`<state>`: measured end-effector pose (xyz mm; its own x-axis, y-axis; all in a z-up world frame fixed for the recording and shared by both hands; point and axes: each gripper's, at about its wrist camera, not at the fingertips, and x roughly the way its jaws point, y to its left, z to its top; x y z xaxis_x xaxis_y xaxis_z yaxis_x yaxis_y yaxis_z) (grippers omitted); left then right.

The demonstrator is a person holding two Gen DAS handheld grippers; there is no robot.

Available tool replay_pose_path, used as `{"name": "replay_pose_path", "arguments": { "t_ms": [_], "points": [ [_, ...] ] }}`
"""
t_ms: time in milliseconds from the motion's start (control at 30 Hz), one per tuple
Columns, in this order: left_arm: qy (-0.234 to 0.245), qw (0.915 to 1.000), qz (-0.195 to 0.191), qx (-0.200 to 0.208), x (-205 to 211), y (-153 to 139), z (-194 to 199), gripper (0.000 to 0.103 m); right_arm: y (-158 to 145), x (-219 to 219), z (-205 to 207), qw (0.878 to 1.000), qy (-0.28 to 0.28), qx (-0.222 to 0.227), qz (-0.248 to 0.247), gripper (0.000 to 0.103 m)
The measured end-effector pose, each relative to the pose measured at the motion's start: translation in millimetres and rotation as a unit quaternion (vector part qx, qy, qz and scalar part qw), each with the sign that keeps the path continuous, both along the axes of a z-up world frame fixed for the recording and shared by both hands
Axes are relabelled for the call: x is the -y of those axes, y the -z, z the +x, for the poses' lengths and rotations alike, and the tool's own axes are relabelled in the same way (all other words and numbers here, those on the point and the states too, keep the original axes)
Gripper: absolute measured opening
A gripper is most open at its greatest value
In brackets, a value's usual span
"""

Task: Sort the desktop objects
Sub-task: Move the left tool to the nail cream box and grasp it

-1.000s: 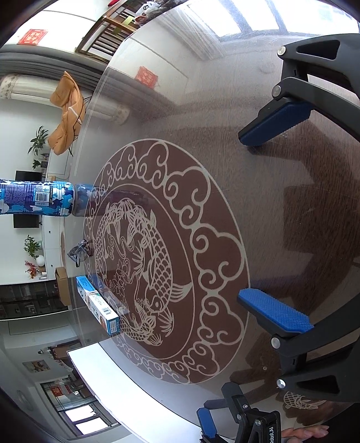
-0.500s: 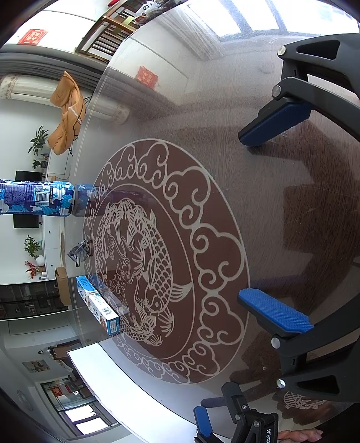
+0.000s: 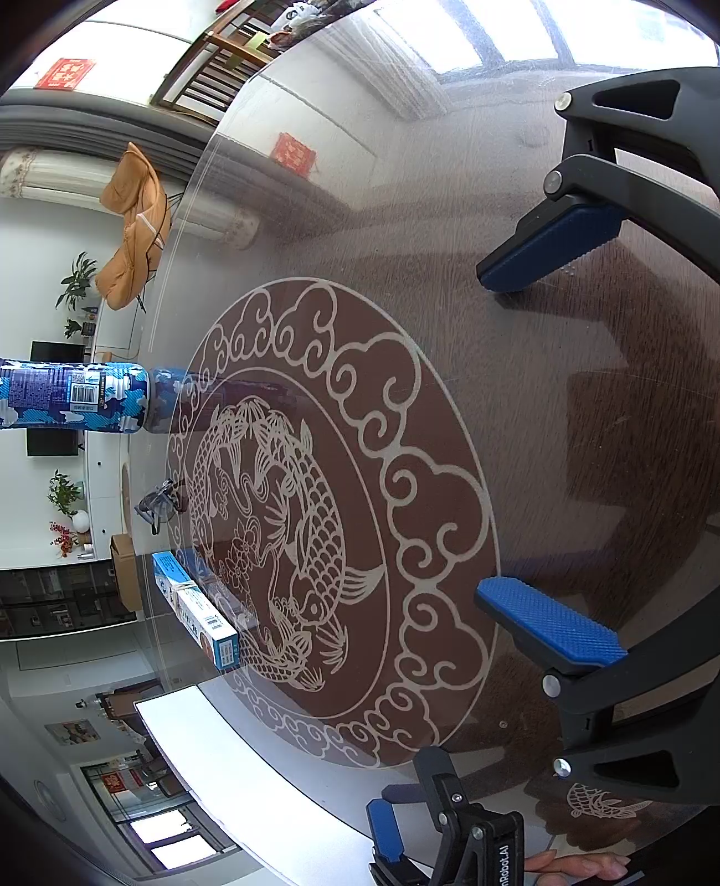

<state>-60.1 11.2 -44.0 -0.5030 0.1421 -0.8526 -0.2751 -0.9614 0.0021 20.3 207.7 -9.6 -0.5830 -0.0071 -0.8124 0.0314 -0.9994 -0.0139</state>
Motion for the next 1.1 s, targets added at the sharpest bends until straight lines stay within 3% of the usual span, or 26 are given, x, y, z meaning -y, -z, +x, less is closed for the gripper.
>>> {"name": "replay_pose_path", "arguments": {
  "t_ms": [667, 1100],
  "points": [
    [0.015, 0.9999, -0.001, 0.007, -27, 1, -112, 0.103, 0, 0, 0, 1.000, 0.000, 0.000, 0.000, 0.103],
    [0.005, 0.9999, -0.002, 0.010, -35, -1, -153, 0.103, 0, 0, 0, 1.000, 0.001, 0.000, -0.001, 0.103]
  ]
}}
